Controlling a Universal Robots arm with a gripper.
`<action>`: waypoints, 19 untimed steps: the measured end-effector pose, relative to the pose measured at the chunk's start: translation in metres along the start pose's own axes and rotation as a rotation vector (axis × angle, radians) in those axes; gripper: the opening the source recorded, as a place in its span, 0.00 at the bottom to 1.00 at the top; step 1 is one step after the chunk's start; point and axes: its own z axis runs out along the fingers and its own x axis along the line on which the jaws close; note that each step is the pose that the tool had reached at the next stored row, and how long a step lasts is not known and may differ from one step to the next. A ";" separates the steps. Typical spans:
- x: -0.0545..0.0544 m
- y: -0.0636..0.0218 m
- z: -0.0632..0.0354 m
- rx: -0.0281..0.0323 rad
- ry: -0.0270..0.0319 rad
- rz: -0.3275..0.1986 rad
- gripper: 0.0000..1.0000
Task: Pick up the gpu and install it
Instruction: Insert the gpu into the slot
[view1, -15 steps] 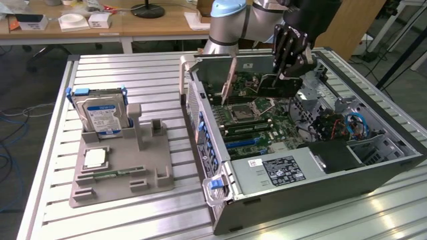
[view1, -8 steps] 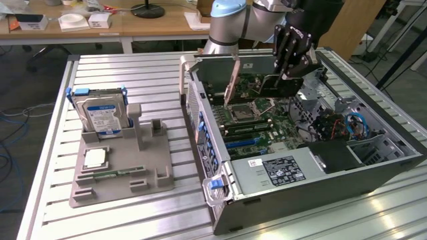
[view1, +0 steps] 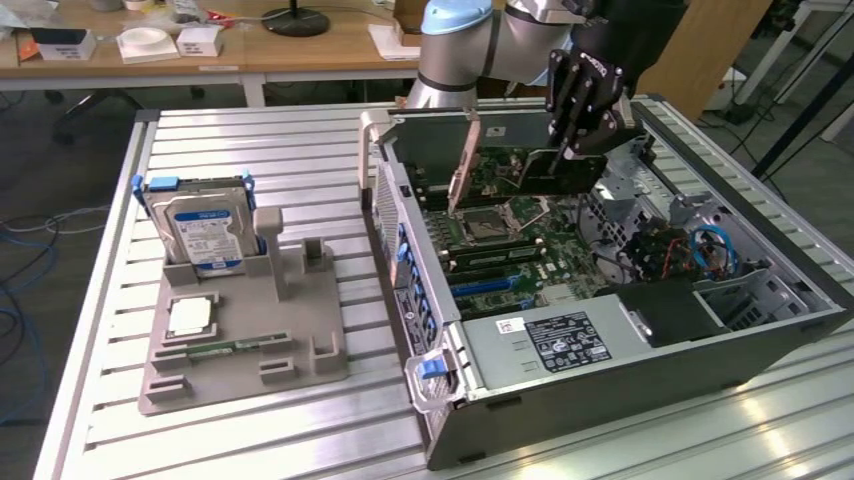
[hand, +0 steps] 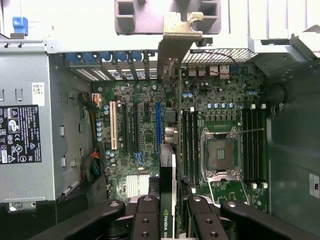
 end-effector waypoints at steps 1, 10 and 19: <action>0.000 0.0000 0.0000 0.0000 0.0000 0.000 0.26; 0.000 0.0001 0.0002 0.0040 0.0005 0.000 0.26; 0.001 0.0115 0.0102 0.0694 -0.0036 -0.003 0.26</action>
